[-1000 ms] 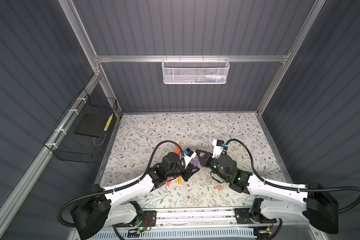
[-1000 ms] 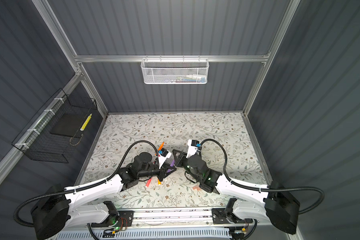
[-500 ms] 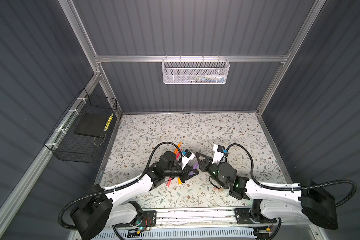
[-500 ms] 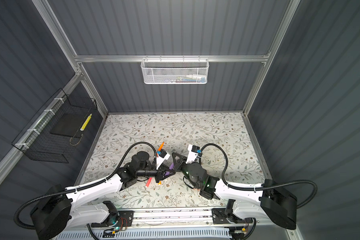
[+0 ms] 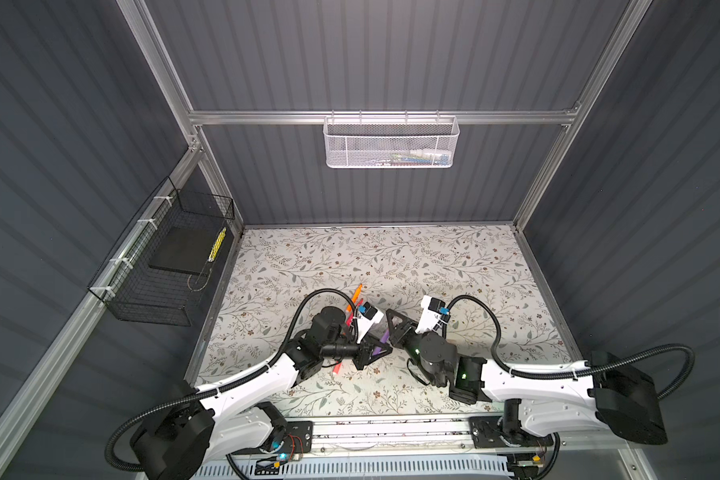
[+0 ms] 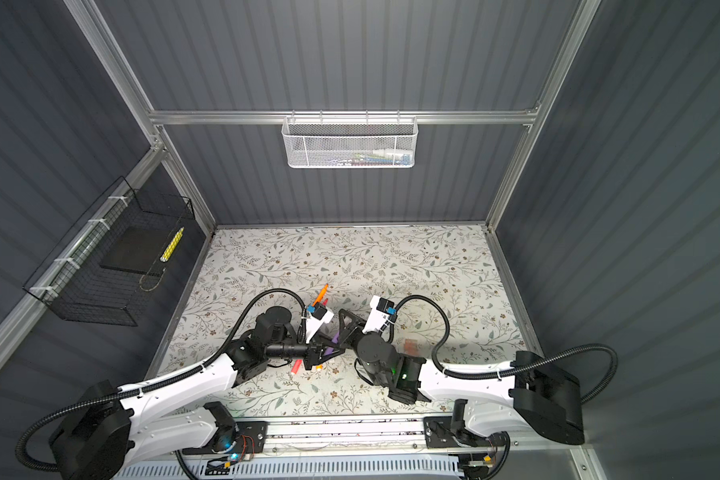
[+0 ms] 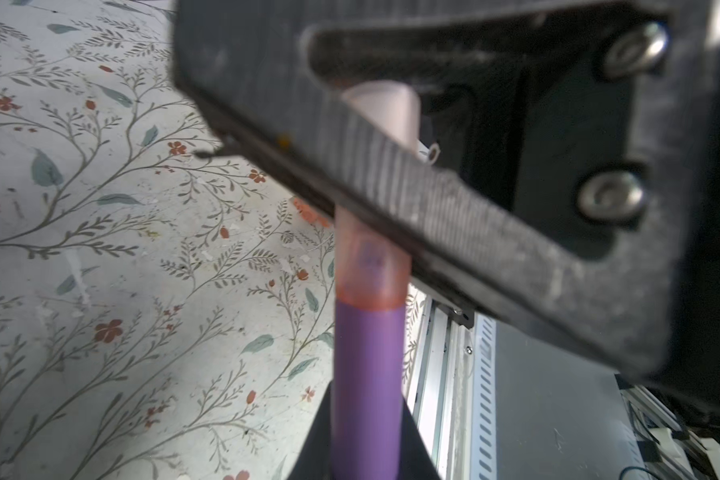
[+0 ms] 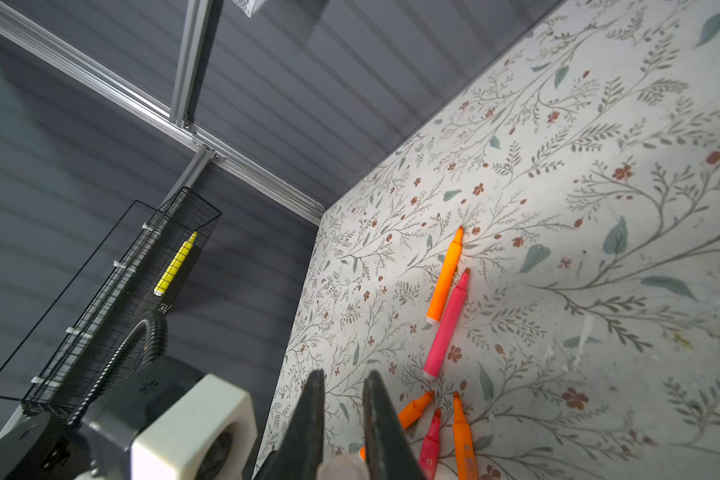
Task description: Insert the pens into the pen caps
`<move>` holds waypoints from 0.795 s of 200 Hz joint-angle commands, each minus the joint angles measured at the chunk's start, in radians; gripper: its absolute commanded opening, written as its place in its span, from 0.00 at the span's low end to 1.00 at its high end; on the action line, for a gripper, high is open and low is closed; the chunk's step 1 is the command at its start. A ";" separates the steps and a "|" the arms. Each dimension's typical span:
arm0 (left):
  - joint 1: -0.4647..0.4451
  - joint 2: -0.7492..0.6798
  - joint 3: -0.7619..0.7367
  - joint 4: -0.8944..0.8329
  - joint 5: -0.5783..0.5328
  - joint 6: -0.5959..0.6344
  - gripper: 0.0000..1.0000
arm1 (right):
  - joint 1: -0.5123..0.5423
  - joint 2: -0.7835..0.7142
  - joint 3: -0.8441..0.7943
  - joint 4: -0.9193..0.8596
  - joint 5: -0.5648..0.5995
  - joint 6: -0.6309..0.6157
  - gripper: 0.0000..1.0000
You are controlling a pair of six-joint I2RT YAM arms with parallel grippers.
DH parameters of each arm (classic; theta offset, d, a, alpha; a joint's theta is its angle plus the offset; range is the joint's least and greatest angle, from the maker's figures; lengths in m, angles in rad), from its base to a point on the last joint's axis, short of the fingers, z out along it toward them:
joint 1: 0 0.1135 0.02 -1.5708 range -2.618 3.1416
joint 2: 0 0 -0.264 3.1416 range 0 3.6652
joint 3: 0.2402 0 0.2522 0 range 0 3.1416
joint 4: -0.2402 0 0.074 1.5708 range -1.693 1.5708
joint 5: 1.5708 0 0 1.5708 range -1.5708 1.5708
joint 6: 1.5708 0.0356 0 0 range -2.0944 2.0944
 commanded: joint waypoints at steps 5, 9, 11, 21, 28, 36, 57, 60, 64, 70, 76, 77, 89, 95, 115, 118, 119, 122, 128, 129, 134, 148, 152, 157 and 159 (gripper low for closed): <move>0.052 -0.012 0.069 0.196 -0.441 -0.047 0.00 | 0.145 -0.003 -0.004 -0.150 -0.294 0.069 0.00; 0.052 -0.011 0.067 0.200 -0.440 -0.048 0.00 | 0.144 -0.006 -0.007 -0.141 -0.294 0.059 0.00; 0.052 -0.011 0.065 0.202 -0.439 -0.049 0.00 | 0.143 -0.008 -0.007 -0.138 -0.293 0.055 0.00; 0.052 -0.008 0.063 0.210 -0.434 -0.048 0.00 | 0.139 -0.017 -0.005 -0.143 -0.289 0.037 0.00; 0.052 -0.006 0.063 0.213 -0.428 -0.049 0.00 | 0.135 -0.019 -0.001 -0.150 -0.288 0.024 0.00; 0.052 -0.003 0.059 0.220 -0.420 -0.048 0.00 | 0.127 -0.021 0.000 -0.150 -0.290 0.016 0.00; 0.052 0.003 0.053 0.249 -0.392 -0.050 0.00 | 0.088 -0.034 0.004 -0.175 -0.314 -0.016 0.00; 0.052 0.008 0.055 0.249 -0.383 -0.049 0.00 | 0.088 -0.037 0.008 -0.185 -0.315 -0.023 0.00; 0.052 0.013 0.058 0.252 -0.370 -0.047 0.00 | 0.064 -0.041 0.013 -0.199 -0.320 -0.032 0.00; 0.052 0.027 0.064 0.256 -0.351 -0.047 0.00 | 0.045 -0.048 0.022 -0.220 -0.324 -0.045 0.01; 0.052 0.039 0.069 0.262 -0.333 -0.050 0.00 | 0.036 -0.056 0.028 -0.235 -0.326 -0.060 0.05; 0.053 0.041 0.069 0.262 -0.331 -0.050 0.00 | 0.033 -0.058 0.028 -0.236 -0.326 -0.063 0.06; 0.052 0.068 0.078 0.273 -0.305 -0.053 0.00 | 0.015 -0.079 0.033 -0.252 -0.334 -0.095 0.15; 0.052 0.082 0.081 0.276 -0.293 -0.056 0.00 | 0.007 -0.094 0.032 -0.259 -0.333 -0.110 0.22; 0.053 0.111 0.087 0.288 -0.281 -0.057 0.00 | -0.010 -0.173 0.032 -0.315 -0.297 -0.159 0.33; 0.052 0.115 0.089 0.288 -0.280 -0.058 0.00 | -0.012 -0.182 0.033 -0.322 -0.291 -0.166 0.35; 0.052 0.116 0.088 0.289 -0.280 -0.059 0.00 | -0.014 -0.191 0.032 -0.326 -0.286 -0.171 0.37; 0.052 0.118 0.088 0.287 -0.280 -0.059 0.00 | -0.016 -0.198 0.032 -0.329 -0.284 -0.175 0.38; 0.051 0.120 0.090 0.286 -0.280 -0.059 0.00 | -0.026 -0.218 0.027 -0.334 -0.283 -0.190 0.42; 0.051 0.121 0.090 0.287 -0.281 -0.061 0.00 | -0.028 -0.221 0.026 -0.334 -0.284 -0.193 0.43; 0.051 0.121 0.090 0.286 -0.283 -0.061 0.00 | -0.038 -0.236 0.024 -0.331 -0.293 -0.208 0.48; 0.049 0.123 0.093 0.281 -0.294 -0.062 0.00 | -0.069 -0.276 0.022 -0.345 -0.323 -0.244 0.56; 0.049 0.124 0.094 0.279 -0.297 -0.062 0.00 | -0.074 -0.288 0.021 -0.352 -0.323 -0.249 0.58; 0.049 0.126 0.094 0.278 -0.298 -0.062 0.00 | -0.079 -0.301 0.020 -0.358 -0.319 -0.259 0.59; 0.050 0.128 0.092 0.279 -0.299 -0.061 0.00 | -0.082 -0.307 0.020 -0.359 -0.319 -0.263 0.59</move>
